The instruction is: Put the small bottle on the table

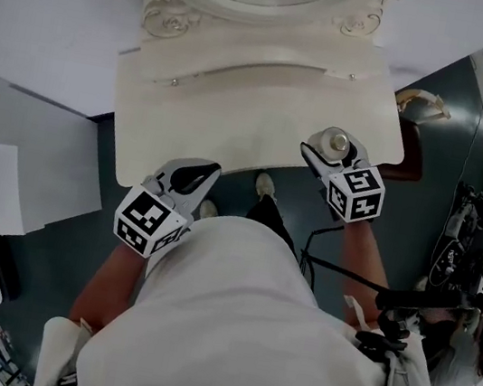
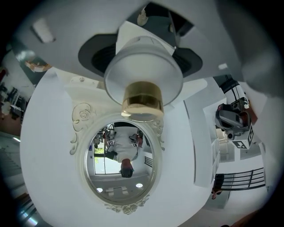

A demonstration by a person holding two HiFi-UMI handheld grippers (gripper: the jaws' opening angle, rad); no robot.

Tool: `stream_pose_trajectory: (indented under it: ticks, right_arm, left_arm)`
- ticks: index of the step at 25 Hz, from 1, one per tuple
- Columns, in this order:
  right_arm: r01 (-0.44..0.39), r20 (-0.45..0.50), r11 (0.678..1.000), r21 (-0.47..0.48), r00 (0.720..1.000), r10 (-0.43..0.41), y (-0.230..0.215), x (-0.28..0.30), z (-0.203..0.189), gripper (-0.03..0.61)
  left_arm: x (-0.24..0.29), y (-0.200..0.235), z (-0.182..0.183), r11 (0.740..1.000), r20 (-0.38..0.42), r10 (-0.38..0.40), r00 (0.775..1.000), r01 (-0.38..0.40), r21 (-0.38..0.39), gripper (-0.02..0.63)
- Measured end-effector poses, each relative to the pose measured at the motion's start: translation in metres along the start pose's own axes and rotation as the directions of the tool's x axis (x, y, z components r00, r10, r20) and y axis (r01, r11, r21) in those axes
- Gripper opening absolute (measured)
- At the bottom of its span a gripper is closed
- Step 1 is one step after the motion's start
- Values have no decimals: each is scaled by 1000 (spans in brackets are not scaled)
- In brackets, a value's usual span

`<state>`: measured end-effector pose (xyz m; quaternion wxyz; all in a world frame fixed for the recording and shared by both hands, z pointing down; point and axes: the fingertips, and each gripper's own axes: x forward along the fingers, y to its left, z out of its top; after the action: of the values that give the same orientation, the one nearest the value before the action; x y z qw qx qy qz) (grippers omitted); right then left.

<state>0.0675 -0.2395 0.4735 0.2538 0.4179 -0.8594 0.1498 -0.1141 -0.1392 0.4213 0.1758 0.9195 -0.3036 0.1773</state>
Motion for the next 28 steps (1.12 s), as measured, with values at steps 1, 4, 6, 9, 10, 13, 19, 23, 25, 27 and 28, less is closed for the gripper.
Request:
stream_pose_trajectory:
  ticks: [1, 4, 6, 9, 10, 13, 19, 23, 25, 27, 28]
  right_arm:
    - [4, 1, 1000, -5, 1000, -4, -12, 4, 5, 334]
    - [7, -5, 999, -42, 1000, -7, -54, 16, 18, 334]
    - [12, -9, 998, -55, 1000, -12, -90, 29, 25, 334]
    - [20, -22, 998, -63, 1000, -21, -140, 50, 28, 334]
    - [22, -26, 997, -69, 999, -24, -156, 57, 29, 334]
    - [30, -34, 995, -91, 999, -33, -199, 76, 34, 334]
    - [19, -42, 994, -108, 999, -24, -260, 114, 37, 334]
    - [1, -44, 994, -111, 999, -6, -285, 140, 39, 334]
    - [-1, -44, 993, -116, 999, -5, -297, 151, 42, 334]
    - [-2, -47, 993, -117, 999, -4, -306, 163, 42, 334]
    - [-2, -50, 993, -117, 999, -4, -310, 169, 42, 334]
  left_arm:
    - [5, 5, 5, 1000, 1, 11, 1000, -11, -7, 3]
    - [29, 10, 24, 999, 17, 27, 999, -27, -25, 3]
    - [51, 16, 36, 999, 12, 34, 999, -34, -16, 3]
    - [82, 25, 57, 998, 11, 54, 998, -53, -20, 3]
    - [91, 27, 64, 998, 14, 62, 998, -61, -24, 3]
    - [117, 29, 80, 996, 12, 80, 997, -80, -30, 3]
    - [152, 38, 95, 987, -8, 153, 988, -153, -57, 3]
    - [166, 44, 97, 975, -29, 204, 979, -205, -88, 3]
    - [171, 46, 99, 970, -35, 222, 974, -224, -98, 3]
    - [173, 50, 99, 963, -43, 243, 969, -246, -111, 3]
    - [173, 53, 99, 959, -48, 253, 966, -257, -117, 3]
